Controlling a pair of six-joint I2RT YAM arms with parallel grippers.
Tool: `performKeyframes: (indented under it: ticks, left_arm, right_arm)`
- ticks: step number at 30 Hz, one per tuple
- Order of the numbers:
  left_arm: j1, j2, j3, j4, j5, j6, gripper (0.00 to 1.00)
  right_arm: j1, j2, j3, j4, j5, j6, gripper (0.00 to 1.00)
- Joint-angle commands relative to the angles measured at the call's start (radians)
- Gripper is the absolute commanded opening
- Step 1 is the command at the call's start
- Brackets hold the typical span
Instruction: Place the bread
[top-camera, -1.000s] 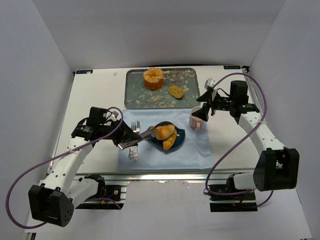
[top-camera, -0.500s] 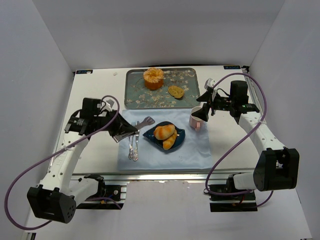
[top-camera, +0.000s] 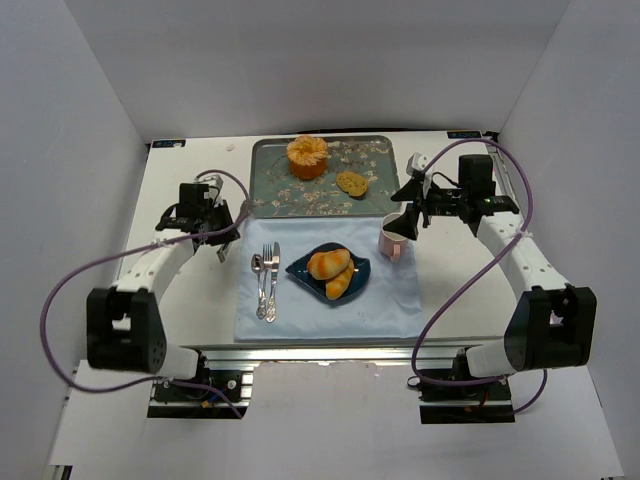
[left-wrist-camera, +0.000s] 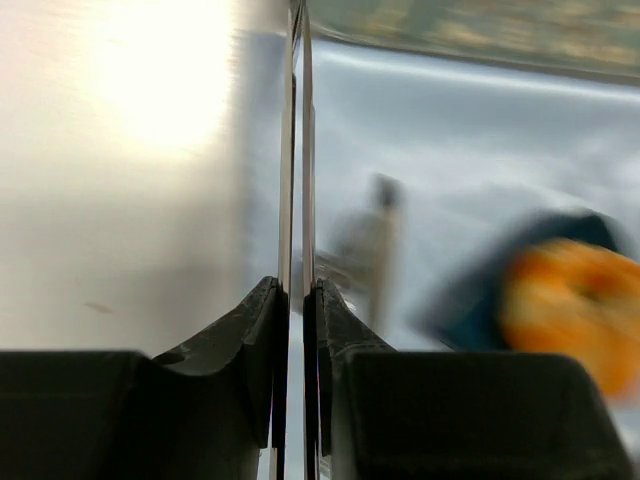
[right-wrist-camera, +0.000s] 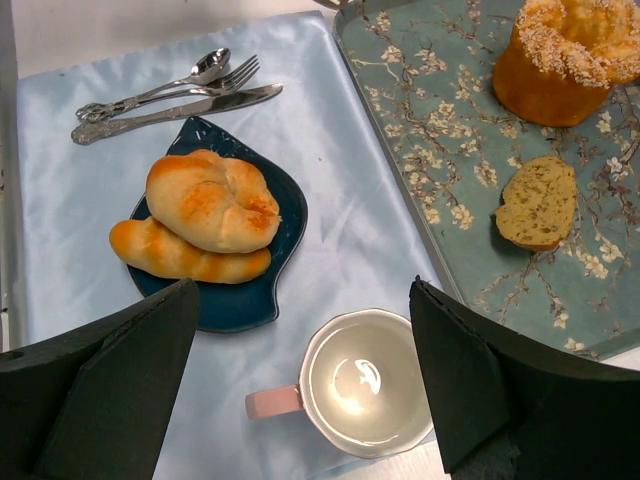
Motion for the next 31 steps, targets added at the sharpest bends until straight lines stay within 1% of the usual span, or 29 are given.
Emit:
performKeyframes:
  ticks: [1, 2, 4, 7, 8, 9, 11, 14, 16, 17, 20, 21, 22, 23, 24, 25, 26, 27, 31]
  left_arm:
    - [0.064, 0.078, 0.001, 0.196, -0.185, 0.237, 0.09]
    - [0.074, 0.126, 0.001, 0.230, -0.224, 0.259, 0.09]
    - [0.082, 0.164, -0.008, 0.276, -0.267, 0.309, 0.10]
    - [0.100, 0.220, -0.040, 0.366, -0.271, 0.320, 0.15]
    - [0.101, 0.239, -0.045, 0.391, -0.255, 0.319, 0.18]
    - [0.137, 0.274, -0.049, 0.400, -0.246, 0.317, 0.28]
    - [0.142, 0.309, -0.043, 0.399, -0.242, 0.316, 0.32]
    - [0.148, 0.348, -0.035, 0.390, -0.261, 0.303, 0.44]
    - [0.151, 0.349, -0.045, 0.394, -0.268, 0.294, 0.53]
    - [0.156, 0.348, -0.049, 0.397, -0.275, 0.291, 0.55]
    - [0.166, 0.334, -0.063, 0.399, -0.280, 0.280, 0.58]
    - [0.166, 0.326, -0.066, 0.400, -0.281, 0.274, 0.67]
    - [0.170, 0.308, -0.072, 0.402, -0.280, 0.270, 0.77]
    - [0.173, 0.299, -0.075, 0.405, -0.275, 0.267, 0.78]
    - [0.173, 0.287, -0.077, 0.405, -0.271, 0.256, 0.78]
    - [0.174, 0.274, -0.078, 0.405, -0.268, 0.250, 0.81]
    - [0.174, 0.248, -0.081, 0.405, -0.266, 0.244, 0.85]
    - [0.173, 0.235, -0.080, 0.402, -0.260, 0.224, 0.98]
    - [0.174, 0.136, -0.094, 0.411, -0.246, 0.170, 0.98]
  right_arm:
    - [0.006, 0.010, 0.055, -0.049, -0.022, -0.040, 0.89]
    - [0.007, 0.012, 0.055, -0.049, -0.021, -0.040, 0.89]
    - [0.009, 0.012, 0.055, -0.050, -0.011, -0.037, 0.89]
    - [0.013, 0.007, 0.052, -0.055, 0.004, -0.032, 0.89]
    - [0.015, 0.006, 0.047, -0.052, 0.007, -0.031, 0.89]
    - [0.017, 0.004, 0.046, -0.055, 0.016, -0.029, 0.89]
    - [0.020, 0.010, 0.047, -0.053, 0.025, -0.023, 0.89]
    - [0.029, 0.035, 0.072, -0.095, 0.064, -0.025, 0.89]
    - [0.040, 0.047, 0.092, -0.112, 0.125, 0.000, 0.89]
    - [0.046, 0.056, 0.093, -0.104, 0.157, 0.023, 0.89]
    - [0.072, 0.058, 0.085, -0.020, 0.385, 0.161, 0.90]
    - [0.078, 0.056, 0.087, -0.010, 0.418, 0.179, 0.90]
    - [0.082, 0.053, 0.082, 0.035, 0.462, 0.240, 0.90]
    - [0.090, 0.044, 0.079, 0.055, 0.507, 0.269, 0.89]
    - [0.099, 0.041, 0.079, 0.066, 0.585, 0.288, 0.89]
    - [0.104, 0.038, 0.082, 0.080, 0.611, 0.312, 0.90]
    - [0.106, 0.036, 0.087, 0.094, 0.645, 0.323, 0.89]
    - [0.106, 0.038, 0.092, 0.102, 0.662, 0.339, 0.89]
    - [0.107, 0.052, 0.119, 0.115, 0.676, 0.392, 0.90]
